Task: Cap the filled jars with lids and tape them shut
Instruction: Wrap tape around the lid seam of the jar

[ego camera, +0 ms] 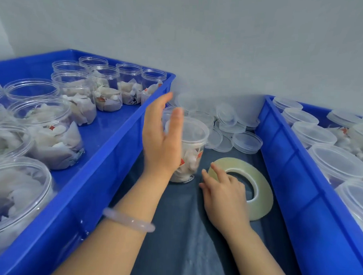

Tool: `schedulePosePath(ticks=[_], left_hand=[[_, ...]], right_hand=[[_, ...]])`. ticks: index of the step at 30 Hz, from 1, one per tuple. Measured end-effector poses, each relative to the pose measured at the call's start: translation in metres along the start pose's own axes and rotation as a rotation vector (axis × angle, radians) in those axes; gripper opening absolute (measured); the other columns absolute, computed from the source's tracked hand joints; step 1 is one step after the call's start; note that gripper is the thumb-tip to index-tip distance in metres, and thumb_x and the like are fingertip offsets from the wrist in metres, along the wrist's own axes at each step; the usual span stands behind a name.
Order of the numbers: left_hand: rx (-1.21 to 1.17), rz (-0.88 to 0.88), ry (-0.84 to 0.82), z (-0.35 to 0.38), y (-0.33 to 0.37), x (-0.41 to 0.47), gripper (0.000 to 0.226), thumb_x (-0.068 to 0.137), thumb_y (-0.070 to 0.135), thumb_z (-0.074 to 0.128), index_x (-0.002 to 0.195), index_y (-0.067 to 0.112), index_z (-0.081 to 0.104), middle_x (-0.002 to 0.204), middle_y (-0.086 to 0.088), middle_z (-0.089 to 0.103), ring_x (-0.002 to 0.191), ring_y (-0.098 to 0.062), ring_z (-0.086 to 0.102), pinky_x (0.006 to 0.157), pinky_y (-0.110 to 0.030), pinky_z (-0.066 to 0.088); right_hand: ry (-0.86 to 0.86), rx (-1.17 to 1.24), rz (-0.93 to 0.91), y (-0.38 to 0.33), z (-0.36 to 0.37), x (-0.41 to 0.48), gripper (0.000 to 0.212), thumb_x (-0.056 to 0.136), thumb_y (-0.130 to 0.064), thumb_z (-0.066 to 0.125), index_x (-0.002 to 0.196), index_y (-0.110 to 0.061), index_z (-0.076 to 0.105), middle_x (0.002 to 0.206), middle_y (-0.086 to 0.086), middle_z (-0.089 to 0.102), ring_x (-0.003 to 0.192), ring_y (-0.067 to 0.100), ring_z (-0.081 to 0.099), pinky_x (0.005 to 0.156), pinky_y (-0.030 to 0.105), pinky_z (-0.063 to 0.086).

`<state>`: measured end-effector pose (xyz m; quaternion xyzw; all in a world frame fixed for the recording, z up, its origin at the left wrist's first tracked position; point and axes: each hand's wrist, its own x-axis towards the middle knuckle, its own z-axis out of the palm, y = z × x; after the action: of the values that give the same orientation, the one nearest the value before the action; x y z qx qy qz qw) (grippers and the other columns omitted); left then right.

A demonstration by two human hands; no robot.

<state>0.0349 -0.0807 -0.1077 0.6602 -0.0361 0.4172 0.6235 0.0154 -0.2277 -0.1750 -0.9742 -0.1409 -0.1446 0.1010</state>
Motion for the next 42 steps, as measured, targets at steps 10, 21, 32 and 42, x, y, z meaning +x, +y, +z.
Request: schedulePosePath(ticks=[10,21,32,42], left_hand=[[-0.156,-0.386,-0.296,-0.015,-0.04,-0.024,0.061,0.09,0.058,0.041,0.137,0.019,0.041,0.116,0.023,0.052,0.096,0.026,0.05,0.075,0.004,0.037],[-0.147,-0.431,-0.333,-0.013,-0.045,-0.024,0.037,0.082,0.057,0.034,0.116,0.045,0.038,0.111,0.037,0.045,0.096,0.034,0.043,0.075,0.005,0.035],[-0.059,-0.454,-0.386,-0.014,-0.047,-0.028,0.085,0.06,0.048,0.082,0.13,0.039,0.035,0.119,0.026,0.053,0.102,0.023,0.05,0.075,0.0,0.041],[0.057,-0.471,-0.345,-0.013,-0.052,-0.029,0.1,0.055,0.039,0.087,0.139,0.035,0.033,0.126,0.02,0.053,0.11,0.011,0.05,0.072,-0.003,0.043]], right_hand=[[0.33,0.474,0.087,0.005,-0.026,0.019,0.045,0.082,-0.008,0.065,0.127,-0.01,0.058,0.127,0.0,0.058,0.124,0.02,0.049,0.106,0.028,0.034],[0.431,1.156,0.017,-0.019,-0.023,0.04,0.03,0.08,0.004,0.069,0.09,-0.024,0.072,0.102,-0.004,0.07,0.096,0.004,0.066,0.08,0.013,0.049],[0.422,1.028,0.033,-0.014,-0.027,0.047,0.021,0.081,0.002,0.066,0.073,-0.017,0.067,0.089,-0.012,0.067,0.082,-0.001,0.063,0.07,0.009,0.047],[0.289,1.215,0.017,-0.002,-0.027,0.043,0.008,0.081,0.003,0.062,0.077,-0.005,0.06,0.103,0.002,0.069,0.091,0.009,0.067,0.079,0.025,0.055]])
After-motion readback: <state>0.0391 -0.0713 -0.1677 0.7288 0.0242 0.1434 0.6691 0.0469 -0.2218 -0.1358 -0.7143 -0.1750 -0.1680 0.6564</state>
